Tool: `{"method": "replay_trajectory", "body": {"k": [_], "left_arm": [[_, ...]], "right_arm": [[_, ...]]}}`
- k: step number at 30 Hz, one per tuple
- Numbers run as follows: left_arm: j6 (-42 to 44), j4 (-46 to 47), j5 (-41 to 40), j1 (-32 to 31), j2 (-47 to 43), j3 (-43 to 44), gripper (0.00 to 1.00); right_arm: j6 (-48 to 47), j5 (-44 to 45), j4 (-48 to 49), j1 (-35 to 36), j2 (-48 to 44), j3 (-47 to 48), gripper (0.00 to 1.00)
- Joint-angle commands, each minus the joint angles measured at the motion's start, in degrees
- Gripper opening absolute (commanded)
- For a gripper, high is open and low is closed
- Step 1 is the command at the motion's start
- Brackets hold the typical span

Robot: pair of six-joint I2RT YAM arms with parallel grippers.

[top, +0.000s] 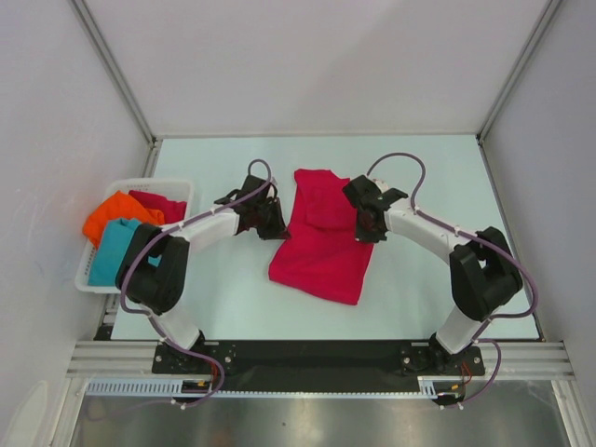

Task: Fold and stack the t-shirts
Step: Fold the folded rectangular tshirt in 1/3 of the way

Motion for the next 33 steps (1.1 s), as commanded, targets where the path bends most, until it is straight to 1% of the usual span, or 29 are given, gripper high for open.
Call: {"method": "replay_trajectory", "body": {"k": [1, 10, 13, 23, 33], "left_arm": [[0.6, 0.0, -1.7, -0.2, -3.1, 2.4, 0.00], [0.4, -0.6, -3.9, -0.3, -6.3, 2.3, 0.00], [0.7, -0.8, -3.7, -0.2, -6.0, 3.1, 0.00], [1.4, 0.0, -2.0, -0.3, 1.8, 4.9, 0.00], [1.0, 1.1, -2.1, -0.2, 6.8, 6.7, 0.00]], "right_arm": [[-0.6, 3.6, -1.2, 0.2, -3.7, 2.8, 0.00], [-0.8, 4.5, -4.2, 0.7, -5.5, 6.2, 0.00], [-1.0, 4.4, -4.0, 0.6, -5.6, 6.4, 0.00], [-0.4, 3.3, -2.5, 0.4, -2.0, 3.5, 0.00], [-0.8, 2.5, -1.1, 0.1, 2.1, 3.0, 0.00]]}}
